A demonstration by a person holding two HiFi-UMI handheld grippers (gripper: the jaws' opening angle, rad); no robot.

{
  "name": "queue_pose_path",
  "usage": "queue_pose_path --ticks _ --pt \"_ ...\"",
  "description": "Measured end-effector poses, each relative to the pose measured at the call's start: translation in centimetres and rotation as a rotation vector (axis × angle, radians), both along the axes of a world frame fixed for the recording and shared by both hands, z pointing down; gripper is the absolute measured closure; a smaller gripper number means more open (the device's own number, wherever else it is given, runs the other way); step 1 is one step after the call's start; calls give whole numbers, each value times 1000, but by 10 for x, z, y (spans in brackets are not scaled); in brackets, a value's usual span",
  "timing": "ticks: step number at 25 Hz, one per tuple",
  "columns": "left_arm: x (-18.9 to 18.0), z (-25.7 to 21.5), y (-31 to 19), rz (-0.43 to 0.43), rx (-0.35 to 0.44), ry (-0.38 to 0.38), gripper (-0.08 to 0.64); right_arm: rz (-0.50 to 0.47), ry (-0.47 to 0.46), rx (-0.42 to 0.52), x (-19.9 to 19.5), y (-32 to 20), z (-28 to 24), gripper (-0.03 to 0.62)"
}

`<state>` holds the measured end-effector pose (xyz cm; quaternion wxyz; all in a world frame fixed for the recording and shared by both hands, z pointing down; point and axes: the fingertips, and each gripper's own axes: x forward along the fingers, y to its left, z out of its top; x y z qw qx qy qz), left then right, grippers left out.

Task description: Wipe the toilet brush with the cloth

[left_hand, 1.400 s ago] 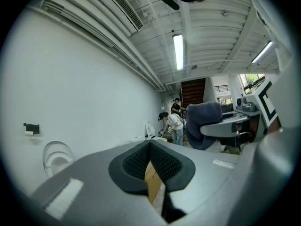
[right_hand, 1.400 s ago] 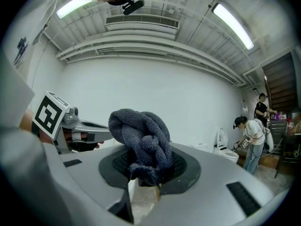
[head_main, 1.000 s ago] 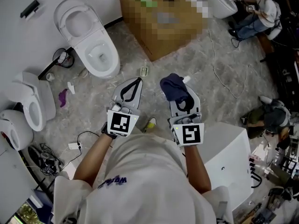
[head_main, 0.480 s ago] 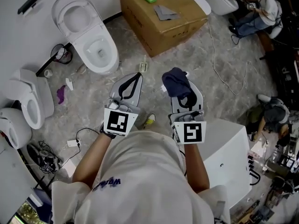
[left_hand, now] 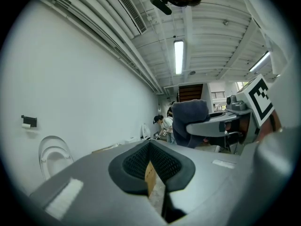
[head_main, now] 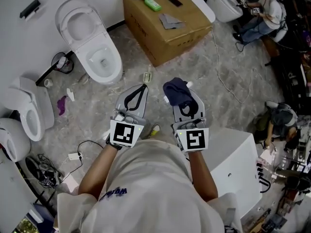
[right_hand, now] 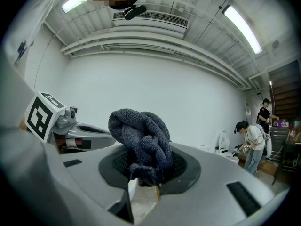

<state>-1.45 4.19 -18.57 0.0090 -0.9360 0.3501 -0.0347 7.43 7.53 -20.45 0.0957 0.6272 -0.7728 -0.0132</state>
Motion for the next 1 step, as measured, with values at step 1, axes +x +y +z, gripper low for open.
queue_pose_path --ticks 1 --pt "-6 1 -1 -5 -2 4 560 -3 -5 -7 -6 -1 2 474"
